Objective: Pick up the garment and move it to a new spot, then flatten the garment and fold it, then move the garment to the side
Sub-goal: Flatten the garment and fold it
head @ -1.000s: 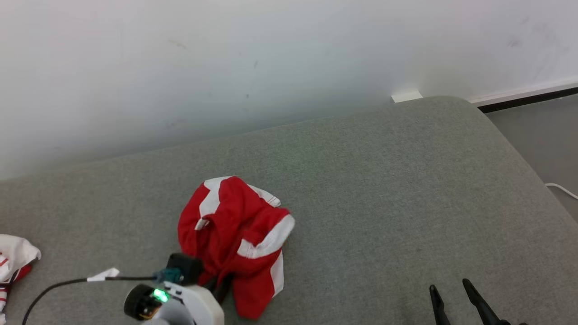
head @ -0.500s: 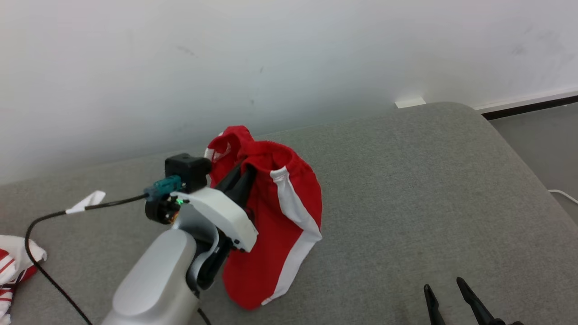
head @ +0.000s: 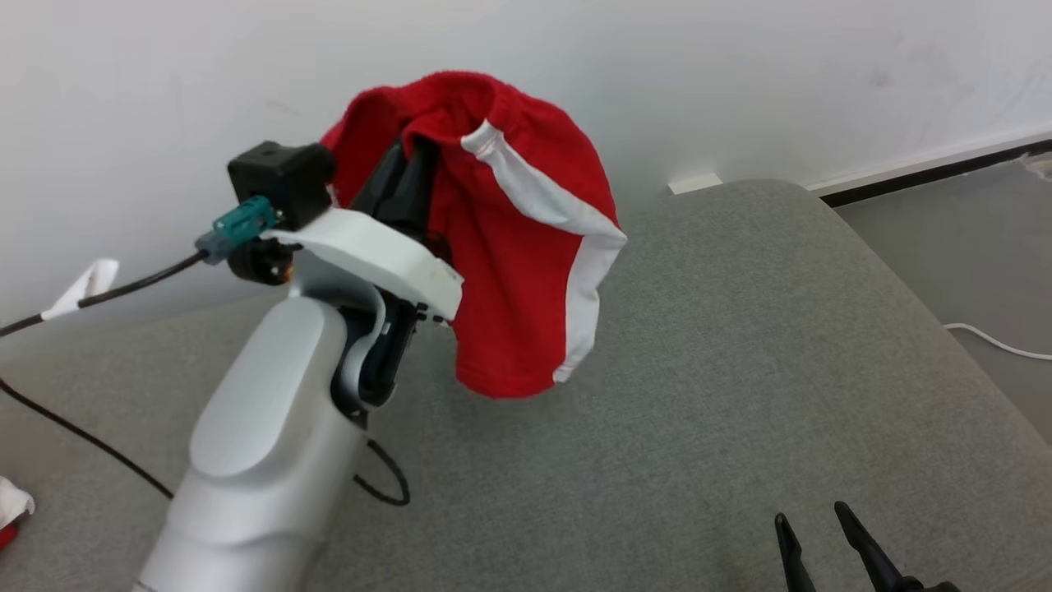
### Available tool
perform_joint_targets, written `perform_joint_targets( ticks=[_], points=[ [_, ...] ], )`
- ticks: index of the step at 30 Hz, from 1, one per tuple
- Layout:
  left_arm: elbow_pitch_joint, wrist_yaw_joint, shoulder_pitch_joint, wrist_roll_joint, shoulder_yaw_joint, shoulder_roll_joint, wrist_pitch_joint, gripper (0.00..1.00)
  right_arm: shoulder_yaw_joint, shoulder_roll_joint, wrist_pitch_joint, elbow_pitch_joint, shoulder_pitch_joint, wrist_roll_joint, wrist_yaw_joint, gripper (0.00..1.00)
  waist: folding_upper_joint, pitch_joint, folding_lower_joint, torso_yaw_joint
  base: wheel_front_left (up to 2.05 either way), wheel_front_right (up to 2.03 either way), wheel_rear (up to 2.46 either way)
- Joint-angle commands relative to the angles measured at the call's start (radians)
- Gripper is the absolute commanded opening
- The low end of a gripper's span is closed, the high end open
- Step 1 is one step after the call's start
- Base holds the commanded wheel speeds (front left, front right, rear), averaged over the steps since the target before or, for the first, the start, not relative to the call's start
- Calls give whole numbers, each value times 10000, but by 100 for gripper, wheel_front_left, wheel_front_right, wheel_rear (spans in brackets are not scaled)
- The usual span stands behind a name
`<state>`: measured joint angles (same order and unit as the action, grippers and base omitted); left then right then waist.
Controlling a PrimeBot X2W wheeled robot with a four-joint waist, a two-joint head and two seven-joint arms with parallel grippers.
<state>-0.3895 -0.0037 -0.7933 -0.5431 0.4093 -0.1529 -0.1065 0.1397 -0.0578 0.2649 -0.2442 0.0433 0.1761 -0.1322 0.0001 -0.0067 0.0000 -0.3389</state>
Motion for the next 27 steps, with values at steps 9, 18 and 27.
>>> perform_joint_targets(
  ticks=[9,18,27],
  points=[
    [-619,291,-257,-556,251,955,-1398,0,155,15,-10,-61,-210,86,29,100,-1,258,0,-252,0,0,0],
    [-586,267,1652,-2000,1983,995,-1579,0,36,50,-10,-66,-291,127,29,100,-1,564,0,88,0,0,0],
    [-2284,-207,4198,-2008,2201,391,-1543,0,-58,56,-10,-100,-38,15,29,100,-1,405,0,748,0,0,0]
  ],
)
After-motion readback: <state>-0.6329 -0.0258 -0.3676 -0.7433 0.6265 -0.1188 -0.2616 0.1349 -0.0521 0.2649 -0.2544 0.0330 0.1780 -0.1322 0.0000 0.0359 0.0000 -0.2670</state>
